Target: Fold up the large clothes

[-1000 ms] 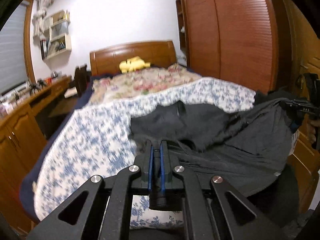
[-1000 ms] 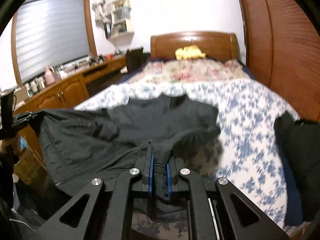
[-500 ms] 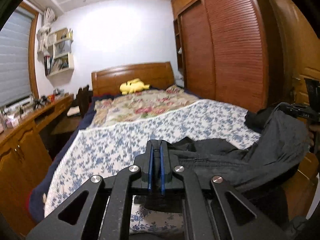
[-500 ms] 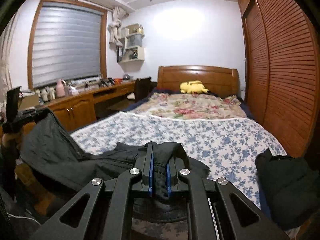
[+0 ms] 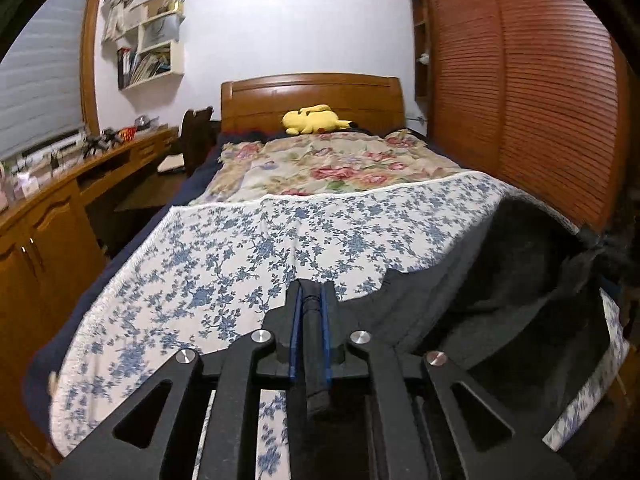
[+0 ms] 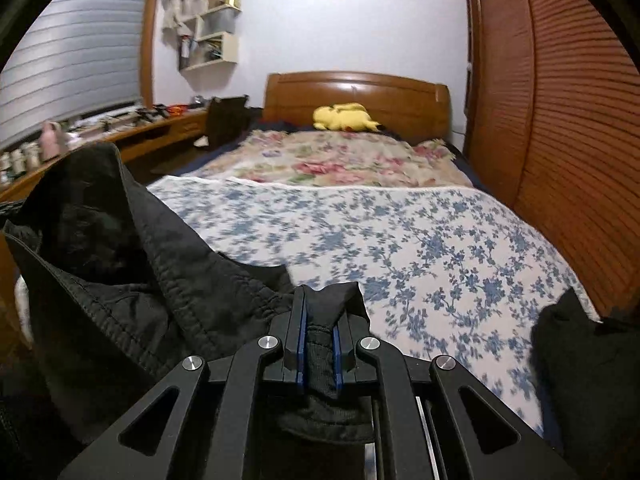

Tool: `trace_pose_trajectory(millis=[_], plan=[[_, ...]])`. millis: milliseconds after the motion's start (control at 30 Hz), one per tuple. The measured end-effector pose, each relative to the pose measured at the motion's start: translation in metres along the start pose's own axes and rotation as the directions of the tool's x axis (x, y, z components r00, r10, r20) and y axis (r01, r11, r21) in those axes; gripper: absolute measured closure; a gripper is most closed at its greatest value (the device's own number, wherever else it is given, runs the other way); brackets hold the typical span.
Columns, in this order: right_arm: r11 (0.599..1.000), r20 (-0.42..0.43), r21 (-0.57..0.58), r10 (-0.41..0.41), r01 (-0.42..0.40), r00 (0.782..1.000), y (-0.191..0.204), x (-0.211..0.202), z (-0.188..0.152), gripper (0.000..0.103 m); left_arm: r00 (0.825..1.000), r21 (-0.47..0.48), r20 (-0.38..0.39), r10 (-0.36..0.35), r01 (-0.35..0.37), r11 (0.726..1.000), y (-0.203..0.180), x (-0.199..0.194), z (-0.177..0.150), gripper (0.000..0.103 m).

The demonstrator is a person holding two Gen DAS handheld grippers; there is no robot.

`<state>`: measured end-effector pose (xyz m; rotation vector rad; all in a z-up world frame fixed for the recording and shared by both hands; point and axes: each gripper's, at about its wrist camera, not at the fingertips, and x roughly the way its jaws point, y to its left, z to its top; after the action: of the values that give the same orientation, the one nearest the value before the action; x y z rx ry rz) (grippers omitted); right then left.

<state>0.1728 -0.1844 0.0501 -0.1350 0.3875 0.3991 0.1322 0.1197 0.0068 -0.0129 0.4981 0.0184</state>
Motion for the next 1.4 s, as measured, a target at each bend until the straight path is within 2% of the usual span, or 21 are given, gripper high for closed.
trace_pose_trajectory(millis=[67, 100, 233, 333, 400, 500, 567, 600, 767, 933, 1033, 1100, 1133, 1167, 1267, 1400], plan=[[1.0, -0.056, 0.007, -0.004, 0.004, 0.998, 0.005, 0.03, 0.001, 0.093, 0.999, -0.026, 0.031, -0.03, 0.031, 0.999, 0.004, 0.005, -0.001, 0.073], [1.0, -0.081, 0.009, -0.006, 0.007, 0.997, 0.01, 0.032, 0.0, 0.093, 0.999, -0.035, 0.038, -0.028, 0.03, 0.999, 0.005, 0.008, -0.001, 0.07], [0.999, -0.17, -0.014, -0.052, 0.051, 0.984, 0.021, 0.076, 0.0, 0.093, 0.999, -0.031, 0.042, -0.034, 0.036, 0.999, 0.0, 0.024, -0.004, 0.068], [0.998, -0.198, 0.038, -0.036, 0.044, 0.98, 0.017, 0.093, 0.009, 0.093, 0.997, -0.032, 0.032, -0.068, 0.069, 0.997, -0.006, 0.039, -0.01, 0.065], [0.997, -0.208, 0.059, -0.028, 0.042, 0.978, 0.014, 0.103, 0.016, 0.093, 0.994, -0.006, 0.026, -0.105, 0.105, 0.994, -0.013, 0.047, -0.016, 0.05], [0.996, -0.194, 0.081, -0.029, 0.045, 0.981, 0.006, 0.119, 0.023, 0.093, 0.993, 0.019, 0.029, -0.116, 0.116, 0.993, -0.02, 0.051, -0.021, 0.036], [0.994, -0.177, 0.1, -0.035, 0.053, 0.984, 0.006, 0.123, 0.032, 0.093, 0.99, 0.009, 0.033, -0.138, 0.138, 0.99, -0.021, 0.051, -0.022, 0.033], [0.993, -0.175, 0.102, -0.039, 0.058, 0.984, 0.004, 0.138, 0.031, 0.093, 0.988, -0.001, 0.035, -0.149, 0.149, 0.989, -0.02, 0.051, -0.022, 0.031], [0.992, -0.176, 0.096, -0.065, 0.083, 0.982, 0.011, 0.155, 0.048, 0.093, 0.987, -0.02, 0.026, -0.156, 0.157, 0.987, -0.017, 0.057, -0.021, 0.028], [0.99, -0.236, 0.108, -0.063, 0.09, 0.97, 0.011, 0.18, 0.05, 0.091, 0.987, -0.038, 0.006, -0.158, 0.158, 0.987, -0.012, 0.063, -0.028, 0.027], [0.992, -0.231, 0.096, -0.061, 0.085, 0.971, 0.01, 0.178, 0.053, 0.085, 0.986, -0.044, -0.004, -0.166, 0.166, 0.985, -0.011, 0.065, -0.033, 0.027], [0.991, -0.227, 0.115, -0.043, 0.071, 0.973, 0.001, 0.178, 0.059, 0.07, 0.986, -0.045, -0.014, -0.167, 0.166, 0.985, -0.012, 0.068, -0.036, 0.027], [0.99, -0.212, 0.125, -0.042, 0.07, 0.976, -0.003, 0.175, 0.062, 0.055, 0.985, -0.047, -0.018, -0.169, 0.168, 0.985, -0.012, 0.069, -0.037, 0.027], [0.988, -0.187, 0.129, -0.055, 0.08, 0.981, -0.007, 0.172, 0.067, 0.046, 0.985, -0.049, -0.022, -0.173, 0.171, 0.984, -0.012, 0.07, -0.038, 0.027], [0.986, -0.154, 0.136, -0.079, 0.1, 0.985, -0.019, 0.163, 0.076, 0.04, 0.983, -0.046, -0.028, -0.184, 0.182, 0.982, -0.016, 0.07, -0.04, 0.027], [0.984, -0.184, 0.116, -0.111, 0.134, 0.977, -0.029, 0.156, 0.072, 0.04, 0.98, -0.035, -0.033, -0.197, 0.195, 0.98, -0.022, 0.069, -0.042, 0.027]])
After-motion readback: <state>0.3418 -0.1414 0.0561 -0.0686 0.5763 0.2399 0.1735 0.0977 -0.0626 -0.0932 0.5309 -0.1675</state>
